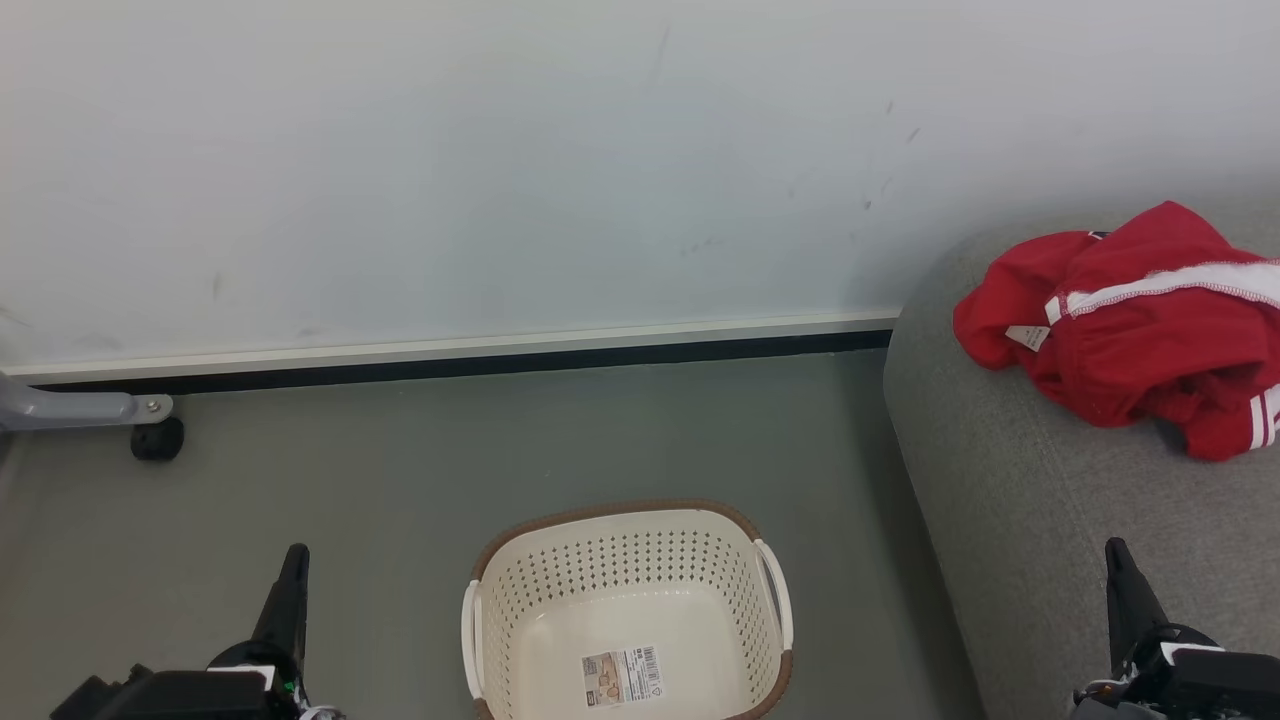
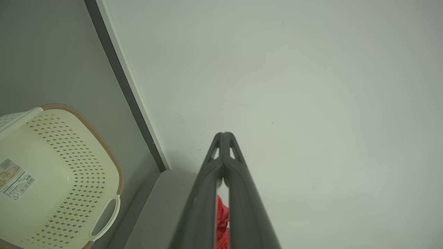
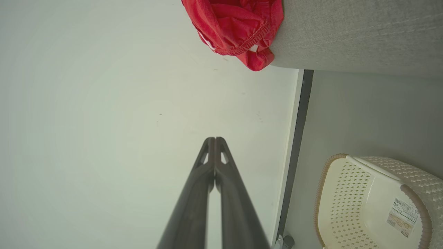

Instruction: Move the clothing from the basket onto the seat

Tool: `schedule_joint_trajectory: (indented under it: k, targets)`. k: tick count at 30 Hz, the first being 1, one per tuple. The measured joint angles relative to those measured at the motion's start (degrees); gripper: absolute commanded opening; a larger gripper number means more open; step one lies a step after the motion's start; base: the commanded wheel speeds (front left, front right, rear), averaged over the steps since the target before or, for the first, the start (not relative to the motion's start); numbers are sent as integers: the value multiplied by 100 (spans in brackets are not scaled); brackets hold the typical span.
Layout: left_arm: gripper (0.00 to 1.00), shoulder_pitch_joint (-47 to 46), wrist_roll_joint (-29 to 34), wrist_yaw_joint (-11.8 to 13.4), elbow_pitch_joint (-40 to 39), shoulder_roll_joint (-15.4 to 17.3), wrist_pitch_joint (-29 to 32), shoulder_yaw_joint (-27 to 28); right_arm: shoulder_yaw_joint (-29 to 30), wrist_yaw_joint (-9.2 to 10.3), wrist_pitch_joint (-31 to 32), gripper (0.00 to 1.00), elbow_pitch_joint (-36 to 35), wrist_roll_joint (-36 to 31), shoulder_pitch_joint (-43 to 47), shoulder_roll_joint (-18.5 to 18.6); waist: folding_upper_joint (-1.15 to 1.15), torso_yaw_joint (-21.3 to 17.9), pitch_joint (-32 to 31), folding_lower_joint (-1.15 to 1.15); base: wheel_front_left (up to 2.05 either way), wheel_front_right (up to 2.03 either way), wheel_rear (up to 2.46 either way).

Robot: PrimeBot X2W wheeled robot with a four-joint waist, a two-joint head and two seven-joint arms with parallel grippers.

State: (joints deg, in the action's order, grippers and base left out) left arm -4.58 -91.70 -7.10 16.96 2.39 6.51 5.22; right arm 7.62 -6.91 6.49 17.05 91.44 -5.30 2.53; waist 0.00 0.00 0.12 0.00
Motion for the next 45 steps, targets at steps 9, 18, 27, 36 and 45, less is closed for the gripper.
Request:
schedule_joint_trajectory:
  k: [9, 18, 27, 36, 45]
  targets:
    - [0, 0, -1, 0, -1, -1, 0, 0, 0, 0, 0, 0, 0, 0, 0, 0, 0, 0, 0, 0, 0, 0, 0]
    - [0, 0, 0, 0, -1, -1, 0, 0, 0, 0, 0, 0, 0, 0, 0, 0, 0, 0, 0, 0, 0, 0, 0]
    - [0, 0, 0, 0, -2, -1, 0, 0, 0, 0, 0, 0, 0, 0, 0, -1, 0, 0, 0, 0, 0, 0, 0]
    - [0, 0, 0, 0, -2, -1, 0, 0, 0, 0, 0, 0, 0, 0, 0, -1, 0, 0, 0, 0, 0, 0, 0]
    - [0, 0, 0, 0, -2, -1, 0, 0, 0, 0, 0, 0, -1, 0, 0, -1, 0, 0, 0, 0, 0, 0, 0]
